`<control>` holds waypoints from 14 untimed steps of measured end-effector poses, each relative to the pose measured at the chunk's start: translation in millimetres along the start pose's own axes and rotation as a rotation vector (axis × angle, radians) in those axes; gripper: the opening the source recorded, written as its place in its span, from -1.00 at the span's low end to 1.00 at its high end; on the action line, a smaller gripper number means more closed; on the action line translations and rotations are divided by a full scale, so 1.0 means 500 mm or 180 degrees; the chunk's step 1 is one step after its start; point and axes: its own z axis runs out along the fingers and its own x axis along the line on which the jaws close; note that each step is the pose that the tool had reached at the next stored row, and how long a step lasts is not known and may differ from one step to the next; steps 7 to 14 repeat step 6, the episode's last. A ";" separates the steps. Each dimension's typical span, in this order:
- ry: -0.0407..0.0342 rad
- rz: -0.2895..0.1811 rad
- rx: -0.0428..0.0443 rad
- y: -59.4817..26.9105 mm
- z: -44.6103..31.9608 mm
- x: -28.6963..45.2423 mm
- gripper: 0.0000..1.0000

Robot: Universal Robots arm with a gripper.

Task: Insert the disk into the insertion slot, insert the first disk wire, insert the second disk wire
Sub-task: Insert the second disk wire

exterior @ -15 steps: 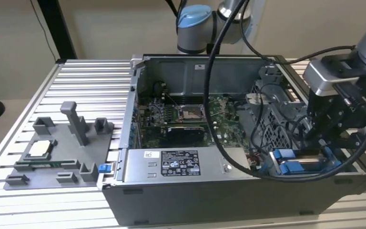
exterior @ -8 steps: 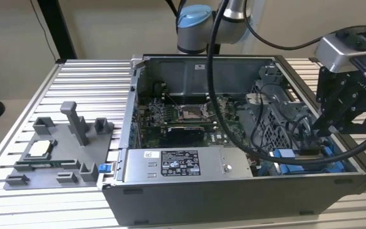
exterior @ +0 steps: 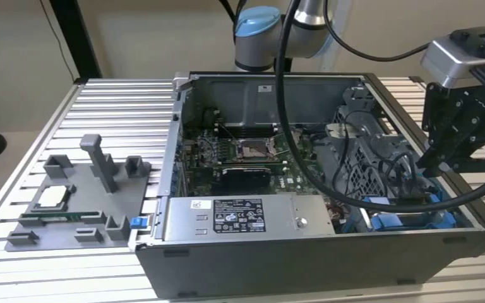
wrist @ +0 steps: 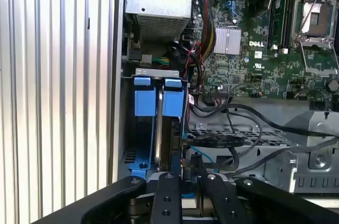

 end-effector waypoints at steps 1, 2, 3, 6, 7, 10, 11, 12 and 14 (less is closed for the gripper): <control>0.0001 0.0000 0.0000 0.000 0.000 0.000 1.00; 0.0000 0.0000 0.0000 0.000 0.000 0.000 1.00; 0.0000 0.0000 0.0000 0.000 0.000 0.000 1.00; 0.0001 0.0000 0.0000 0.000 -0.001 0.000 1.00; 0.0001 0.0000 0.0000 0.000 -0.001 0.000 1.00; 0.0001 0.0000 0.0000 0.000 -0.001 0.000 1.00; 0.0001 0.0000 0.0000 0.000 -0.001 0.000 1.00; 0.0001 0.0000 0.0000 0.000 -0.001 0.000 1.00; 0.0001 0.0000 0.0000 0.000 -0.001 0.000 1.00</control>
